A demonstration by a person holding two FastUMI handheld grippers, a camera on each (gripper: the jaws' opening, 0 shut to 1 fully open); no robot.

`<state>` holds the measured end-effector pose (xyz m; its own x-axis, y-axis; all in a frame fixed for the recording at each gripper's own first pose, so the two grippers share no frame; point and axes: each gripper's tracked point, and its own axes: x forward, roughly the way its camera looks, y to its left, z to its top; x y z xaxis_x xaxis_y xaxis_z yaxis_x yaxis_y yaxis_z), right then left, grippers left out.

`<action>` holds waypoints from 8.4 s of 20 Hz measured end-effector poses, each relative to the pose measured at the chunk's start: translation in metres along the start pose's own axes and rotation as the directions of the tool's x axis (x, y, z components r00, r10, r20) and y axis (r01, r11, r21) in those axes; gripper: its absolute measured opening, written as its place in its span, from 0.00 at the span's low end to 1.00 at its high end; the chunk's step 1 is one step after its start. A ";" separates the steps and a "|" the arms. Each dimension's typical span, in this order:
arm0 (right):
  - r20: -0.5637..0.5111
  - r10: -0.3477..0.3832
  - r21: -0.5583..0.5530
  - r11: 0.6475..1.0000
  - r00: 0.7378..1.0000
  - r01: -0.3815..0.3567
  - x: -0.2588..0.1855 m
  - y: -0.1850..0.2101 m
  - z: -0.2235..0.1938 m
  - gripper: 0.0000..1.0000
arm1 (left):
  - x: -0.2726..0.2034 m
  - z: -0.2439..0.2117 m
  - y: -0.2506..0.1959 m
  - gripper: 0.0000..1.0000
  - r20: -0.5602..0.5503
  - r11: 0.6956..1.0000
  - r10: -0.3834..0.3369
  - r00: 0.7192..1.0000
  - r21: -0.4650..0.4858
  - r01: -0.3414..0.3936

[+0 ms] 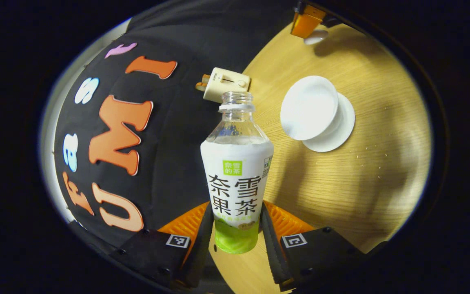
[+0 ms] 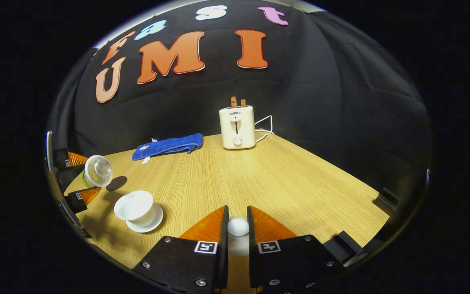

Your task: Open the teacup lid with one hand, grasp the water bottle and pour water into the teacup with the other hand; after pouring, place the water bottle on the coaster and then close the teacup lid.

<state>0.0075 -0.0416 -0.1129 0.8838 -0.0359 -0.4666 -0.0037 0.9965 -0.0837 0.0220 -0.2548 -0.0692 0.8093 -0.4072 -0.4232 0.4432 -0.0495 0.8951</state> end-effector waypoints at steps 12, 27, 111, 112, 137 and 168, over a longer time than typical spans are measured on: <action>-0.021 0.005 0.014 1.000 1.000 -0.005 0.000 -0.005 -0.007 0.22 | 0.003 0.001 0.002 0.67 -0.082 0.924 -0.094 0.992 0.365 0.118; -0.034 0.007 0.016 1.000 0.999 -0.007 0.001 -0.007 -0.011 0.22 | -0.003 0.011 0.018 0.65 -0.105 0.816 -0.064 0.992 0.567 0.113; -0.080 0.017 -0.029 0.999 0.997 -0.020 0.004 0.025 -0.010 0.22 | 0.102 -0.094 0.044 0.70 0.167 0.199 0.069 0.984 -0.968 0.150; -0.080 0.016 -0.028 0.999 0.997 -0.018 0.004 0.024 -0.010 0.22 | 0.103 -0.095 0.042 0.70 0.161 0.204 0.061 0.985 -0.968 0.146; 0.093 0.294 -0.145 0.949 0.951 -0.279 -0.013 0.168 0.051 0.21 | -0.039 -0.123 0.039 0.95 -0.005 0.101 0.179 0.984 -0.995 -0.024; 0.108 0.262 -0.166 0.956 0.959 -0.243 -0.018 0.158 0.043 0.59 | -0.100 -0.157 0.064 0.93 -0.107 0.007 0.291 0.951 -0.994 -0.114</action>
<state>0.0106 0.1195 -0.0800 0.8972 0.2353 -0.3738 -0.2959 0.9485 -0.1131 0.0301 -0.0746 0.0081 0.9396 -0.3044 -0.1568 0.2942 0.9519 -0.0852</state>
